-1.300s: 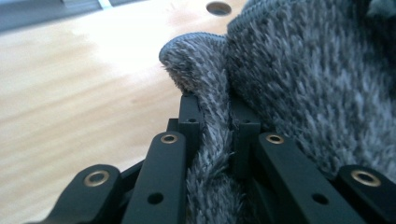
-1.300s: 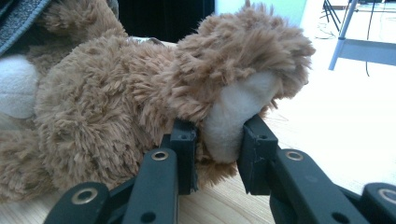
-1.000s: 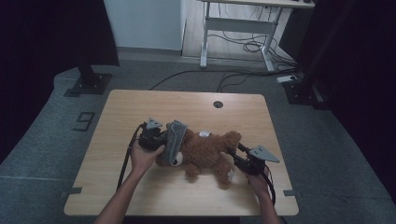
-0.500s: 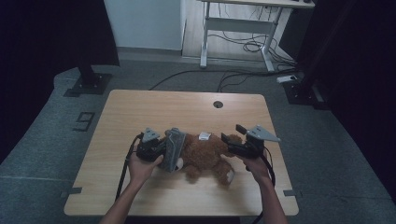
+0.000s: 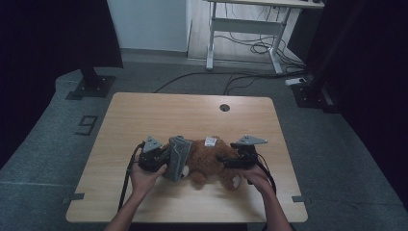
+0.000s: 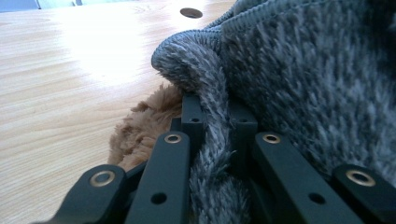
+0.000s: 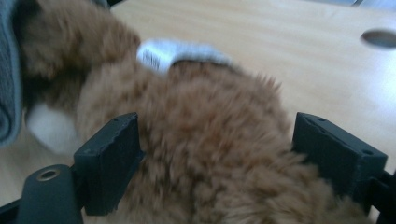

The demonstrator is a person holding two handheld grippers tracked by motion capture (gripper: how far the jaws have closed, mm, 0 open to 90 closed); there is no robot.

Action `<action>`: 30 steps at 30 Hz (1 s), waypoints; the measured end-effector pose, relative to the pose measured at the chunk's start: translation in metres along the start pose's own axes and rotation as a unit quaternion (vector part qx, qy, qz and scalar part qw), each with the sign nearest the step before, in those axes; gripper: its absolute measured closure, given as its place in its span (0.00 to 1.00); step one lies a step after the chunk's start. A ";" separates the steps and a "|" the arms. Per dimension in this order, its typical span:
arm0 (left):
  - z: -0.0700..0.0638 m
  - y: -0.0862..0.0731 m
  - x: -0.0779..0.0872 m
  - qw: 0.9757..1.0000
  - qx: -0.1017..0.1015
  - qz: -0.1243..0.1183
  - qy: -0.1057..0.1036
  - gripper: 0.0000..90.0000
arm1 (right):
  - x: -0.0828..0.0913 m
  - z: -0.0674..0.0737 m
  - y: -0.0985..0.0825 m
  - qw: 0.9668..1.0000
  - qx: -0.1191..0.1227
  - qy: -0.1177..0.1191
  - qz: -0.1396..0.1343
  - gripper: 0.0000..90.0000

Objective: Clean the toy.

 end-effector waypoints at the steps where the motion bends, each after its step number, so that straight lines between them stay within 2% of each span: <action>1: -0.001 -0.001 0.000 1.000 0.000 0.000 -0.002 0.90 | -0.001 0.001 -0.005 1.000 -0.001 0.001 0.004 0.17; 8: -0.005 -0.007 0.004 1.000 0.003 -0.008 -0.012 0.90 | -0.007 0.004 -0.022 1.000 0.000 0.012 0.021 0.22; 11: -0.007 -0.011 0.005 1.000 0.006 -0.014 -0.014 0.90 | -0.009 0.006 -0.028 1.000 0.003 0.010 0.026 0.32; 14: -0.009 -0.013 0.005 1.000 0.007 -0.020 -0.015 0.89 | -0.008 0.007 -0.033 0.999 0.014 0.012 0.026 0.49; 16: -0.010 -0.014 0.006 1.000 0.009 -0.022 -0.016 0.89 | -0.006 0.007 -0.033 1.000 0.009 0.006 0.020 0.60; 18: -0.011 -0.014 0.007 0.999 0.008 -0.027 -0.015 0.89 | -0.003 0.008 -0.032 1.000 0.010 -0.010 -0.003 0.71; 21: -0.011 -0.014 0.009 0.999 0.006 -0.039 -0.012 0.89 | -0.001 0.012 -0.027 0.999 0.019 -0.033 -0.023 0.78; 26: -0.010 -0.014 0.009 0.998 0.011 -0.056 -0.011 0.89 | -0.002 0.014 -0.010 0.996 0.037 -0.071 -0.048 0.82; 30: -0.008 -0.008 -0.001 0.998 0.023 -0.064 -0.012 0.89 | -0.013 0.008 0.008 0.993 0.028 -0.100 -0.062 0.83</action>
Point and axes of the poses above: each handheld gripper's, and its own axes: x roughly backward along the jaws, y roughly out of its top, z roughly to its left, the point moved 3 cm from there along -x, roughly forward along the jaws, and after that the axes turned 13 degrees about -y, right-handed, at the moved point
